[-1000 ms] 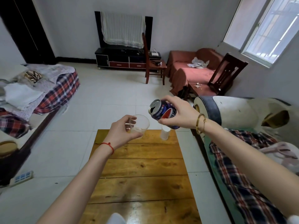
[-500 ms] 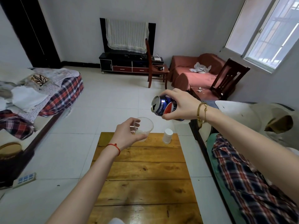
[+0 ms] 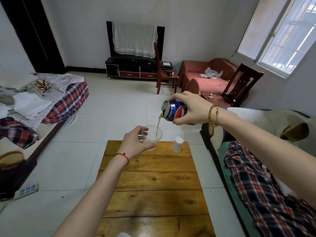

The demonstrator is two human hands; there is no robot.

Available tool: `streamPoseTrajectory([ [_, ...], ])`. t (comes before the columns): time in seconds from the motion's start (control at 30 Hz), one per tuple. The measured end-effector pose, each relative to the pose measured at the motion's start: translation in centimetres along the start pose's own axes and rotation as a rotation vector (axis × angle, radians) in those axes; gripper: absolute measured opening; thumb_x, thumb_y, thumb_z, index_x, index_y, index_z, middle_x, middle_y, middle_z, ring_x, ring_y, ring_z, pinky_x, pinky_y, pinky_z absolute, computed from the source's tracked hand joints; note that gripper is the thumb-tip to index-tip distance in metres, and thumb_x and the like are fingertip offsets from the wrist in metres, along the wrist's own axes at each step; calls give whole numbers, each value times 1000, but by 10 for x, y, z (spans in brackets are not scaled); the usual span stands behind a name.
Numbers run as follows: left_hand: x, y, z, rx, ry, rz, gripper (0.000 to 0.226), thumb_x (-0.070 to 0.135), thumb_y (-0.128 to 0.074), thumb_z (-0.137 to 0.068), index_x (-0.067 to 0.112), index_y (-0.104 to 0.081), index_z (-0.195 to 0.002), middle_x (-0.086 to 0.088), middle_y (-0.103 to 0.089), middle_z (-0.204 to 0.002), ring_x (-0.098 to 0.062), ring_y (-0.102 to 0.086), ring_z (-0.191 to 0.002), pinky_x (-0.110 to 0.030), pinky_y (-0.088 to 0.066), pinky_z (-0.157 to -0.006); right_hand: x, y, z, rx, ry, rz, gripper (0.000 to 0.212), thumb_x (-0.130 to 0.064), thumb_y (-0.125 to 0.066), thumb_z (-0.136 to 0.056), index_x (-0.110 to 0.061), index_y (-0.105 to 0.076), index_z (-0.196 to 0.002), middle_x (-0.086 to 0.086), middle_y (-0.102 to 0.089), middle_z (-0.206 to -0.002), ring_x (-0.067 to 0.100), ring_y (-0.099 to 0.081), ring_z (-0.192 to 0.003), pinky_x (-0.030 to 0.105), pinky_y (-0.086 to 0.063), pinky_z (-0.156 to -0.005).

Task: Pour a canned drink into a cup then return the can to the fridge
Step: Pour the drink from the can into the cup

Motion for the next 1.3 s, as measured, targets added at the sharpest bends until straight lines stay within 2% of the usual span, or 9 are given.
streamPoseTrajectory([
  [0.33, -6, 3, -2, -5, 12, -22, 65, 33, -85, -68, 20, -56, -125, 2, -63, -117, -15, -60, -102, -7, -44, -70, -5, -1, -4, -6, -6, 12, 69, -42, -77, -67, -28, -45, -127, 2, -49, -109, 20, -54, -97, 37, -54, -86],
  [0.6, -10, 5, -5, -2, 21, -10, 66, 32, -85, -69, 19, -55, -126, 1, -62, -120, -18, -60, -107, -18, -49, -80, -5, -7, -12, -14, -6, 32, 70, -45, -76, -65, -29, -44, -126, 2, -48, -107, 20, -53, -96, 39, -55, -84],
  [1.0, -13, 8, -10, -3, 38, -5, 67, 32, -86, -68, 18, -55, -126, 0, -62, -121, -20, -60, -109, -25, -51, -86, -8, -10, -21, -12, 6, 54, 70, -45, -75, -66, -28, -44, -126, -1, -46, -104, 19, -54, -93, 36, -55, -81],
  [1.3, -17, 8, -15, 0, 44, -18, 68, 31, -85, -69, 17, -54, -127, -1, -62, -123, -21, -60, -110, -21, -49, -82, -4, -11, -23, -21, -2, 84, 70, -46, -75, -66, -29, -43, -126, 1, -47, -107, 21, -55, -92, 38, -56, -80],
])
Point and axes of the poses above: each hand's wrist, its own z-axis away from the middle knuckle, its own y-axis out of the back of the hand, x = y × z, the point moved 6 cm from there along -z, towards the middle knuckle
